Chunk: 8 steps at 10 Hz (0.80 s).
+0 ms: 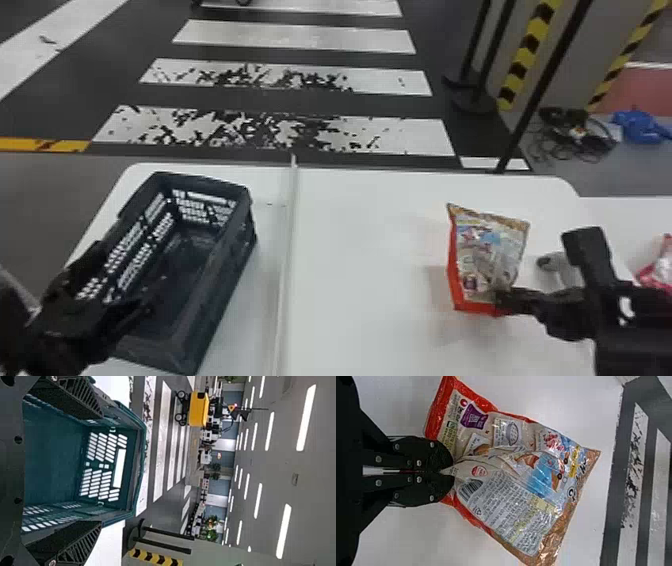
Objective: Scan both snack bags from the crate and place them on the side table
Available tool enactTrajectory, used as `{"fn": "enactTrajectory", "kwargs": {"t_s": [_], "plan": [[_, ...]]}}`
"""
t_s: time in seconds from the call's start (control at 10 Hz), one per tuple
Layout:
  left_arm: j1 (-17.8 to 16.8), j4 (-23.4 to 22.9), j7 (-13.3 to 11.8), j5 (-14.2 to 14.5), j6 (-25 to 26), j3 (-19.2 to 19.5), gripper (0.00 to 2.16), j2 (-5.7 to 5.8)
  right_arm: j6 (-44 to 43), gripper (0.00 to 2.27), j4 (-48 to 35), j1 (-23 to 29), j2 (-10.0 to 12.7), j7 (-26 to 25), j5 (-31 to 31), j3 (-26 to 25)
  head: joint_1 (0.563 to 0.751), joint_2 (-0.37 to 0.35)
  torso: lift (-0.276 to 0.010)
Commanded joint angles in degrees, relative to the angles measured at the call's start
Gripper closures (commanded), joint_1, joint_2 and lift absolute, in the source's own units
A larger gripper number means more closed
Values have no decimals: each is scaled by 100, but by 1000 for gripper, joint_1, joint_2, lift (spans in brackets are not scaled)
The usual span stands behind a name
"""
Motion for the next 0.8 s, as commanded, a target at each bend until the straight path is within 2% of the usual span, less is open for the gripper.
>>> {"fn": "enactTrajectory", "kwargs": {"t_s": [0.0, 0.2, 0.4, 0.6, 0.7], "plan": [[-8, -3, 0, 0, 0, -4, 46, -8, 117, 2229, -513, 43, 14, -1, -230, -257, 695, -65, -98], [0, -3, 0, 0, 0, -4, 46, -8, 187, 2229, -917, -9, 14, -141, -687, -758, 695, -91, -98], [0, -3, 0, 0, -17, -4, 46, -8, 81, 2233, -891, -300, 14, -730, -1065, -1382, 695, -146, -98], [0, -3, 0, 0, -70, -4, 46, 1, -130, 2233, -566, -572, 14, -1618, -1188, -1865, 695, -211, -98], [0, -3, 0, 9, -70, -4, 46, 1, -235, 2233, -390, -633, 14, -2216, -1188, -1988, 695, -256, -98]]}}
